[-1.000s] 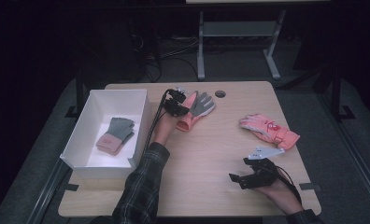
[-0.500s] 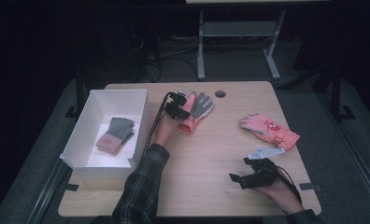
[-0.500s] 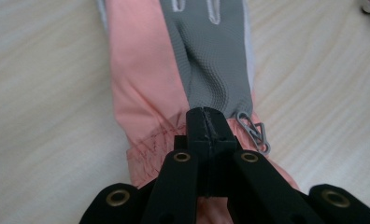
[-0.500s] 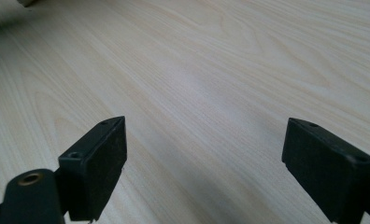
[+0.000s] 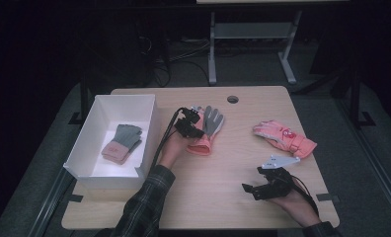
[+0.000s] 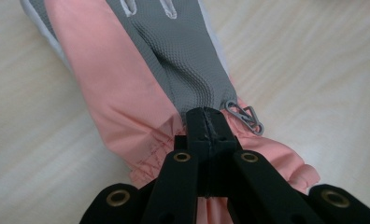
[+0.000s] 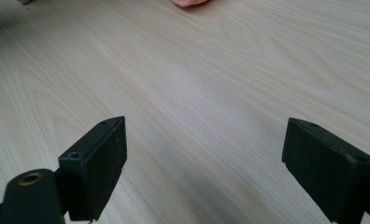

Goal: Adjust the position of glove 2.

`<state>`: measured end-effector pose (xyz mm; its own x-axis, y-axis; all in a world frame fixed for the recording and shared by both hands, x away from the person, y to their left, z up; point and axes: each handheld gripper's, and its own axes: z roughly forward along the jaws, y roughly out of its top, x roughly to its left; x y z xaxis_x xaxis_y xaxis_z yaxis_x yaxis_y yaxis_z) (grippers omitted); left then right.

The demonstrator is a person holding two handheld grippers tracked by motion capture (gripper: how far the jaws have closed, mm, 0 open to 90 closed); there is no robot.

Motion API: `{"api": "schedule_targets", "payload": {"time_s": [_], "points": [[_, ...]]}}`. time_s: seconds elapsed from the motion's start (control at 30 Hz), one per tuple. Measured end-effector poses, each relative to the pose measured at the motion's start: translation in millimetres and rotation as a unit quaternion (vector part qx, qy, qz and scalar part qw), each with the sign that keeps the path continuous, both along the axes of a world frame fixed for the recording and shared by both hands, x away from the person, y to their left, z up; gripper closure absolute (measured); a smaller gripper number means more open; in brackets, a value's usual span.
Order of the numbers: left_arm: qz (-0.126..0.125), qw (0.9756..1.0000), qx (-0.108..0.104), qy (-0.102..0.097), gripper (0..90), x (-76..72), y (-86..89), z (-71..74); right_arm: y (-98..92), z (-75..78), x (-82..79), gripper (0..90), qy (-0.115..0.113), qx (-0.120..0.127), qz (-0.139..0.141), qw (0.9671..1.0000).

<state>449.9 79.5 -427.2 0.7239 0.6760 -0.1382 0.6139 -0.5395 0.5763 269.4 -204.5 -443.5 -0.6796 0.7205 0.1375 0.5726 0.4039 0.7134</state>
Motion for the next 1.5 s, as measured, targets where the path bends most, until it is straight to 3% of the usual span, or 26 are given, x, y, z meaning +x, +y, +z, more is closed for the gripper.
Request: {"api": "schedule_targets", "payload": {"time_s": [0.2, 0.6, 0.87, 1.07, 1.2, 1.3, 1.37, 1.5], "points": [[-0.009, 0.9997, -0.02, 0.014, 90.0, -16.2, 2.4, -1.1, -0.6, 0.1, 0.0, 13.7, -0.001, 0.0, -0.003, 1.0], [-0.045, 0.9984, -0.024, 0.026, 90.0, -59.8, 8.6, 0.8, -1.2, 0.2, -0.1, 13.7, -0.001, 0.0, -0.004, 1.0], [-0.081, 0.9957, -0.023, 0.041, 90.0, -93.6, 10.8, 1.6, -1.0, 0.3, -0.4, 13.7, -0.001, -0.003, -0.004, 1.0], [-0.1, 0.9926, -0.04, 0.055, 90.0, -117.0, 10.8, -0.2, -1.1, 0.1, -0.5, 13.7, 0.002, -0.001, -0.007, 1.0], [-0.111, 0.9911, -0.054, 0.05, 90.0, -124.7, 9.7, 2.0, -1.8, -0.2, 0.0, 13.7, 0.001, -0.003, -0.006, 1.0], [-0.1, 0.9933, -0.055, 0.02, 90.0, -125.7, 15.8, 12.6, -2.3, 0.1, -0.4, 13.7, 0.001, -0.002, -0.005, 1.0], [-0.086, 0.9956, -0.039, 0.002, 90.0, -124.0, 21.9, 17.6, -2.5, 0.3, -0.3, 13.7, 0.002, -0.001, -0.005, 1.0], [-0.058, 0.9981, -0.018, 0.003, 90.0, -120.4, 29.6, 9.5, -3.4, -0.6, 1.0, 13.7, 0.003, -0.001, -0.006, 1.0]]}}
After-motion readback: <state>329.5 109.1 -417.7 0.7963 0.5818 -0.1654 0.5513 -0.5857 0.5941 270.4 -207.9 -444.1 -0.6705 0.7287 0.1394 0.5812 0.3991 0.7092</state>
